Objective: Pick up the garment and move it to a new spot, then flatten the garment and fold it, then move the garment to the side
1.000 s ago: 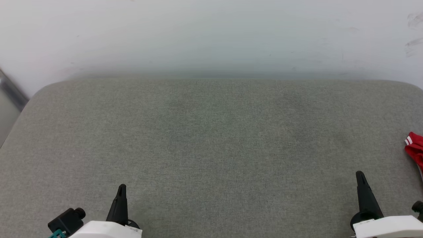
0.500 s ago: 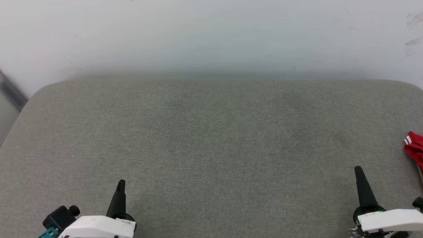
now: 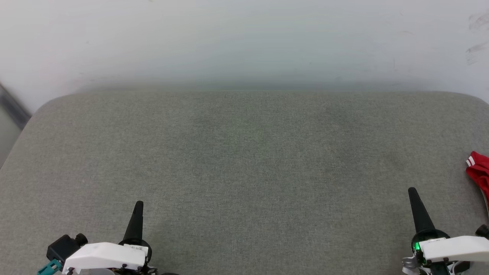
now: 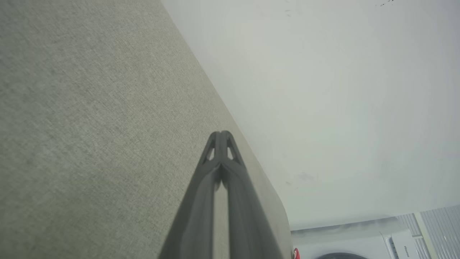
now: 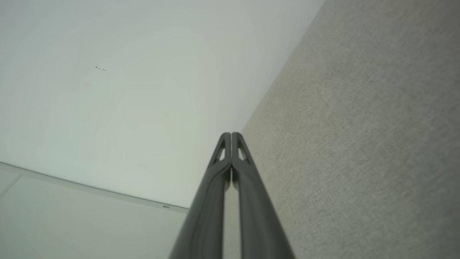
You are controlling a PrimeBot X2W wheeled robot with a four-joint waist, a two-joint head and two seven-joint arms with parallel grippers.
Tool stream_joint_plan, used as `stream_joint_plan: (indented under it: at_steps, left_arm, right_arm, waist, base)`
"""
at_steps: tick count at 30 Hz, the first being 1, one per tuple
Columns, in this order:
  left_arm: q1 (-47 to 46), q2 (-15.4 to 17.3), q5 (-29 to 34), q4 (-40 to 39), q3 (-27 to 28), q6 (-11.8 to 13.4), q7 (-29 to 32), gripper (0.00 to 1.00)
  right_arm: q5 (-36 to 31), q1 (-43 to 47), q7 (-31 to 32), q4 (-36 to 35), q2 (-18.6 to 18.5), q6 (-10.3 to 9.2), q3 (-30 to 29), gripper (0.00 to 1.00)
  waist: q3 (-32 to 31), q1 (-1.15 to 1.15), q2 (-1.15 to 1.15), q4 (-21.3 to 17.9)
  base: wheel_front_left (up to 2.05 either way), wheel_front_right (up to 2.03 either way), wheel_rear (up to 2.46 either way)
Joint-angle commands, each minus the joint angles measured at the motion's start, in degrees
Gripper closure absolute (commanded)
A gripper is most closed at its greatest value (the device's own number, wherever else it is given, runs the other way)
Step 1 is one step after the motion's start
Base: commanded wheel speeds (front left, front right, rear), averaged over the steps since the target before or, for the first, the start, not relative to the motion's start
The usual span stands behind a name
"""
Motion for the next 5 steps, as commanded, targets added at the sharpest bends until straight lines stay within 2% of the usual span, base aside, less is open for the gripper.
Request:
stream_joint_plan:
  at_steps: [1,5]
  left_arm:
    - [-1.3,0.3,-1.8,-0.1,0.4,-0.5,0.4,1.00]
    - [-1.8,0.3,-4.2,0.2,0.7,-0.8,1.0,1.00]
  right_arm:
    - [1.7,-1.6,0.4,-0.2,-0.4,-0.01,-0.1,1.00]
    - [3.8,-2.0,1.0,0.1,-0.4,-0.01,-0.2,1.00]
  waist:
    - [0.0,0.00,0.00,0.0]
    - [0.0,0.00,0.00,-0.1]
  base:
    - [0.00,0.00,0.00]
    - [0.00,0.00,0.00]
